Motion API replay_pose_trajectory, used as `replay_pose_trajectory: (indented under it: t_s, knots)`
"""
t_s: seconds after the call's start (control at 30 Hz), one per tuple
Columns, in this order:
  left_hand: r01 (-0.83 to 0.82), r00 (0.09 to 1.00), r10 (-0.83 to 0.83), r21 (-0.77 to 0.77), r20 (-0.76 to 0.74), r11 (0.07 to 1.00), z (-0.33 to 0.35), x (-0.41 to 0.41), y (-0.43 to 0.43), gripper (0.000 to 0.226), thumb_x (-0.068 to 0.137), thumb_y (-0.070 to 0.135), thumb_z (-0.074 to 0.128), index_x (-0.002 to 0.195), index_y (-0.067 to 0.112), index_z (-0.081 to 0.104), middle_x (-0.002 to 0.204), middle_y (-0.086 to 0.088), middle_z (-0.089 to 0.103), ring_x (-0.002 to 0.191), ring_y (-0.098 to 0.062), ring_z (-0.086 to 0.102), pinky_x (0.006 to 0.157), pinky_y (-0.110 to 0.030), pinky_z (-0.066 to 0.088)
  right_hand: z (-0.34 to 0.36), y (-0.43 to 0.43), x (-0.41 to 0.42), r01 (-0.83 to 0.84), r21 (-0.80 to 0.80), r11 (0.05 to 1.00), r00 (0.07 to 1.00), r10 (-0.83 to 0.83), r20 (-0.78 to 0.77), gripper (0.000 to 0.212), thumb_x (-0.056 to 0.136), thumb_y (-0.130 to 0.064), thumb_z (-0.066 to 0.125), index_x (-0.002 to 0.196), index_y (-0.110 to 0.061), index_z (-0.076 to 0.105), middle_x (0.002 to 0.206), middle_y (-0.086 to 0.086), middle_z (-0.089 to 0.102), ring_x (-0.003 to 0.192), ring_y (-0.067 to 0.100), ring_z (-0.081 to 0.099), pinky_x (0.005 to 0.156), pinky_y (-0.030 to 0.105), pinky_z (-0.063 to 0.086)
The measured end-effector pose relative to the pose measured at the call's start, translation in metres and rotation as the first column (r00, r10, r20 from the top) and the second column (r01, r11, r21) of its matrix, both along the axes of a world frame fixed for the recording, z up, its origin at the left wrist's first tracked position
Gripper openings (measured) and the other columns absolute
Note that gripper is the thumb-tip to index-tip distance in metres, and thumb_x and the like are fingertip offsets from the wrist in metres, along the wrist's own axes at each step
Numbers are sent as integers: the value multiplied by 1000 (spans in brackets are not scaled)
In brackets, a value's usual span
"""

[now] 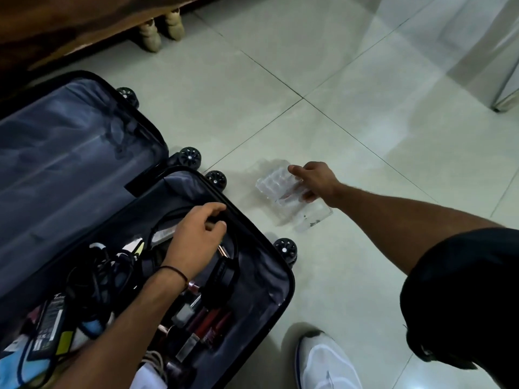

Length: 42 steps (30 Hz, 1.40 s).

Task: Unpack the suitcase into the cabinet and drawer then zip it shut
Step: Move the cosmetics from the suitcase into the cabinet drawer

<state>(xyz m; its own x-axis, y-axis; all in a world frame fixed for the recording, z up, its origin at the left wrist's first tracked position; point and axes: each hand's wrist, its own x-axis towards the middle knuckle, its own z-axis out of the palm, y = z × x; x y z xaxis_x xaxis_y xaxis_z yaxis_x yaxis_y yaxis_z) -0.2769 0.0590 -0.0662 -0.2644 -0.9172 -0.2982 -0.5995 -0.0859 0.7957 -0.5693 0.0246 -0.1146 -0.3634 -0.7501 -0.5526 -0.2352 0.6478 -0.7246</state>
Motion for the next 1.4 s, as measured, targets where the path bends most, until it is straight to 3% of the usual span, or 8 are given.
replay_pose_trajectory:
  t_s: [0.27,0.4,0.53,0.63,0.9,0.97,1.17,1.4]
  knots:
    - [-42,999,43,60,-21,997,-11,-6,-7,28,91,17,62,119,21,57,118,5,61,94,-11,63,85,-27,47,-19,-7,0,51,-31,998,998,-53,-43,44,95,-37,62,98,6,65,82,10,55,69,26,56,57,31,46]
    - [-36,999,39,90,-31,995,-12,-4,-7,28,92,14,62,118,22,57,116,5,63,95,-9,62,88,-28,48,-19,-6,-5,5,-20,1000,998,-7,-67,39,94,-45,62,90,-6,67,81,3,59,78,24,57,71,34,48]
    - [-47,997,52,99,-50,994,-5,1,-6,27,93,14,61,118,23,58,113,7,63,92,-9,63,72,-18,46,0,-3,-6,-66,-21,998,958,58,-280,41,97,-47,55,97,-6,63,93,7,64,88,25,57,72,35,43]
    - [-33,997,40,99,-71,995,3,7,-6,27,92,14,61,117,23,58,108,5,65,94,-14,64,76,-26,47,29,-2,7,-133,-121,984,889,65,-453,32,97,-33,53,99,-2,62,94,9,65,87,27,58,77,38,48]
    - [78,995,-82,60,57,995,43,59,15,24,86,25,64,109,21,63,96,5,70,91,-17,66,91,-39,52,66,25,153,-439,-432,788,892,322,-318,13,90,-15,55,95,-17,67,90,-5,67,79,9,58,73,23,45]
    - [100,983,-112,89,144,991,48,87,28,19,90,21,63,109,16,66,94,0,71,86,-20,66,84,-38,53,66,47,191,-601,-399,692,799,522,-298,11,90,-14,58,93,-18,68,79,-8,65,72,5,56,68,19,44]
    - [141,879,-240,257,412,956,50,137,58,15,90,28,59,102,23,67,92,4,69,88,-18,63,81,-33,53,40,91,250,-907,-165,388,420,868,-264,12,89,-16,57,92,-19,67,80,1,70,75,19,63,72,41,51]
    - [185,878,-390,557,276,810,31,171,97,14,93,24,59,105,19,66,94,1,69,76,-11,66,68,-30,57,16,117,282,-974,-4,225,220,948,-230,8,90,-13,54,94,-11,62,85,2,65,80,23,62,67,34,46]
